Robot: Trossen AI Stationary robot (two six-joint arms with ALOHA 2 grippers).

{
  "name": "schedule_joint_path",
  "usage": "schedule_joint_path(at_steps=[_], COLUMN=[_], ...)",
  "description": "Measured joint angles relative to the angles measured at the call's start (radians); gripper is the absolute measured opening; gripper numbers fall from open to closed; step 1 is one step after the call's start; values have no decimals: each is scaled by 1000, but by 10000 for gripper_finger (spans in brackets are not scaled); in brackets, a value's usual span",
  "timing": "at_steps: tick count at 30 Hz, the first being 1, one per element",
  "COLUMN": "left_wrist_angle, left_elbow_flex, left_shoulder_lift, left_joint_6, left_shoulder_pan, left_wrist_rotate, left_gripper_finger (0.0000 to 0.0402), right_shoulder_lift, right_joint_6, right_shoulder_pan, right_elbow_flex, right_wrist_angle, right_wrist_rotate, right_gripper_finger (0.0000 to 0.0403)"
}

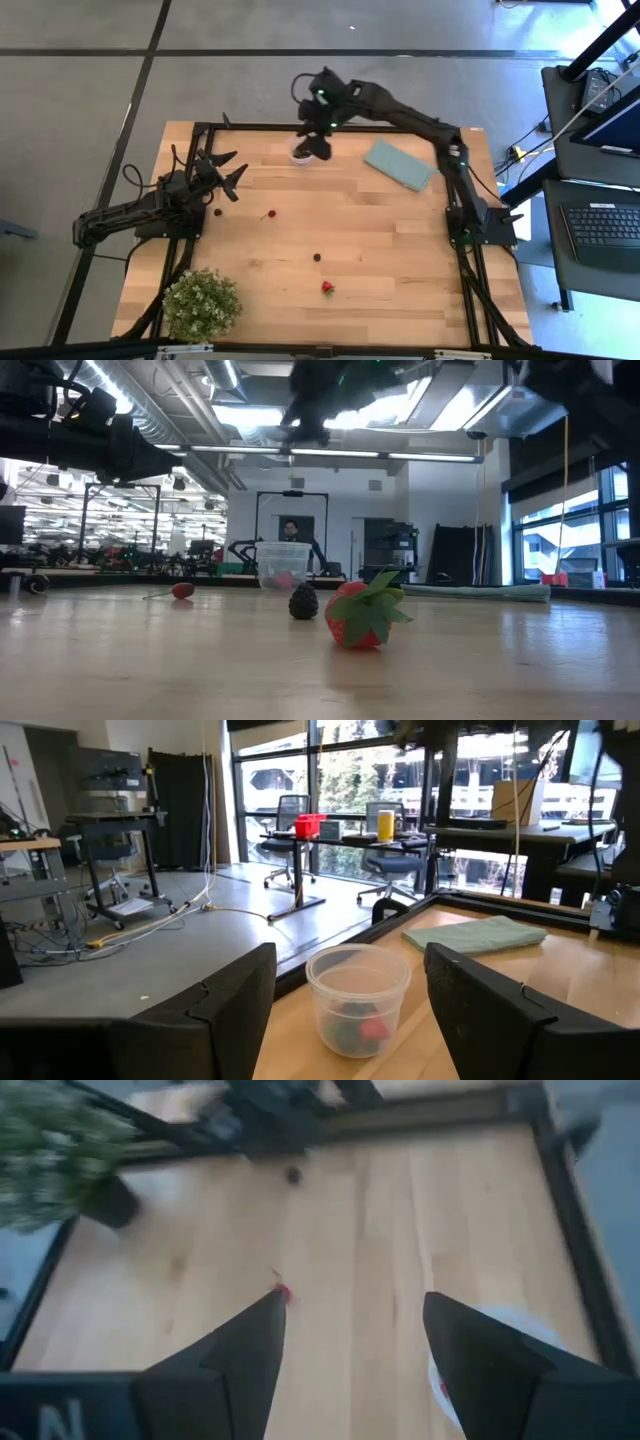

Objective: Pick and placing Produce into tupperware
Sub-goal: Put the black raspberry into the transparent container

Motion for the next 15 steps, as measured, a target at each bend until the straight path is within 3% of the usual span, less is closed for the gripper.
schedule_joint_path(at_steps=[8, 15], left_wrist_angle=[0, 0], left_elbow_flex=[0, 0], left_shoulder_lift=[0, 0], left_joint_6=[0, 0], left_shoulder_pan=[0, 0], left_wrist_rotate=[-1, -2], left_gripper_finger=[247, 247], right_shoulder_lift=[-194, -206], right_joint_6=[-136, -140], right_shoulder_pan=[192, 346], right_elbow_flex=[0, -1], right_wrist_angle=[-195, -220], right_wrist_rotate=[213, 232], right_gripper_finger=[226, 208])
